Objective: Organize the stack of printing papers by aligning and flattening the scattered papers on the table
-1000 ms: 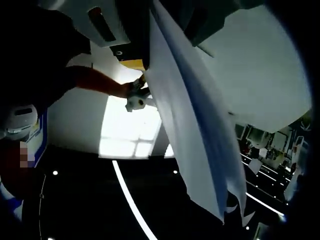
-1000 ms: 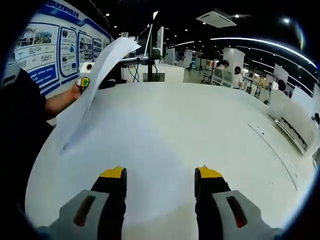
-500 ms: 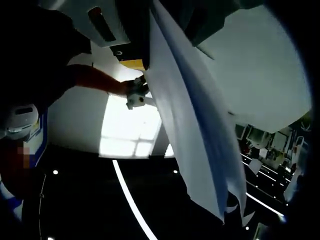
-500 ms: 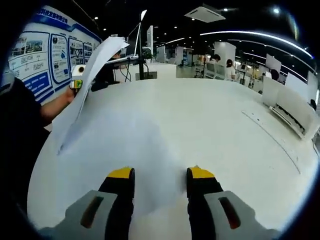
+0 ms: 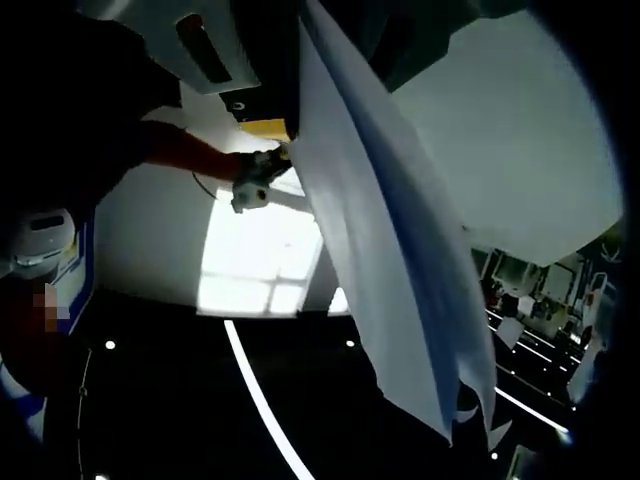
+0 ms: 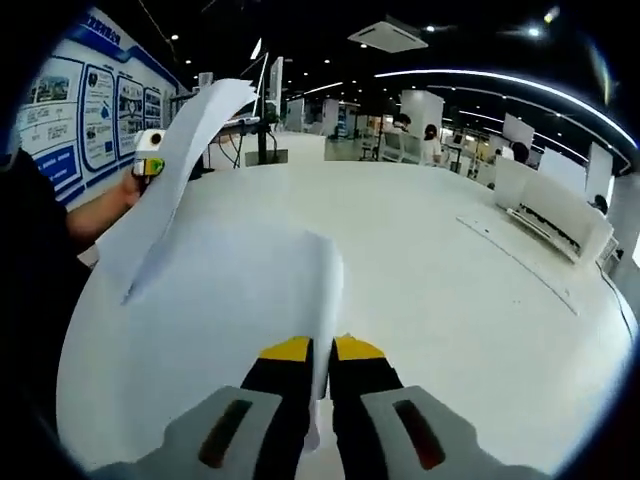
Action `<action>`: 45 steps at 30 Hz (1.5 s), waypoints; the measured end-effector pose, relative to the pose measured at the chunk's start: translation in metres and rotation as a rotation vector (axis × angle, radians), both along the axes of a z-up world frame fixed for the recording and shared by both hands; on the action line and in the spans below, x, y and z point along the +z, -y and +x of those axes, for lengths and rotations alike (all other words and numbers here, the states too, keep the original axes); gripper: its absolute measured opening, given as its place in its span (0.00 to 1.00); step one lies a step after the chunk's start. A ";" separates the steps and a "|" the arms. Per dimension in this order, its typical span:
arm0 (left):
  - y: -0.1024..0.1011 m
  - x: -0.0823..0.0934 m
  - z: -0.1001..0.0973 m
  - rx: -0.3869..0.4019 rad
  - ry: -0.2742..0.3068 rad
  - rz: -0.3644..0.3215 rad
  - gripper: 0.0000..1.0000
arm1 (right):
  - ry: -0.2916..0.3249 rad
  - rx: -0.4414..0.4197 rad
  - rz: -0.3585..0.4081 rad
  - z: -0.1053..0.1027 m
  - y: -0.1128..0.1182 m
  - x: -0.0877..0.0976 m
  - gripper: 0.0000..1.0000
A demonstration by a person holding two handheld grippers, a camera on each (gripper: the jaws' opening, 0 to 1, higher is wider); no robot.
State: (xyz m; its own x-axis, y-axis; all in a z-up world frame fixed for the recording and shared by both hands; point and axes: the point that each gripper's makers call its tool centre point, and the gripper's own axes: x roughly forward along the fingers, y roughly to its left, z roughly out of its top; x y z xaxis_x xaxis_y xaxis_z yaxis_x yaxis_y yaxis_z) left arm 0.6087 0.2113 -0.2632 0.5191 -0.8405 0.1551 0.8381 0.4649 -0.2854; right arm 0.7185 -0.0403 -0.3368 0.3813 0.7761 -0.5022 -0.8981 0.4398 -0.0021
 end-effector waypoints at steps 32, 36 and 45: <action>-0.002 0.000 0.001 0.008 0.001 -0.002 0.07 | 0.236 -0.052 0.789 -0.032 -0.004 0.196 0.00; -0.003 0.000 0.002 0.009 0.002 -0.002 0.07 | 0.231 -0.020 0.858 -0.039 -0.005 0.214 0.00; -0.004 0.000 0.003 0.013 0.003 -0.003 0.07 | 0.207 0.021 0.978 -0.057 -0.007 0.240 0.00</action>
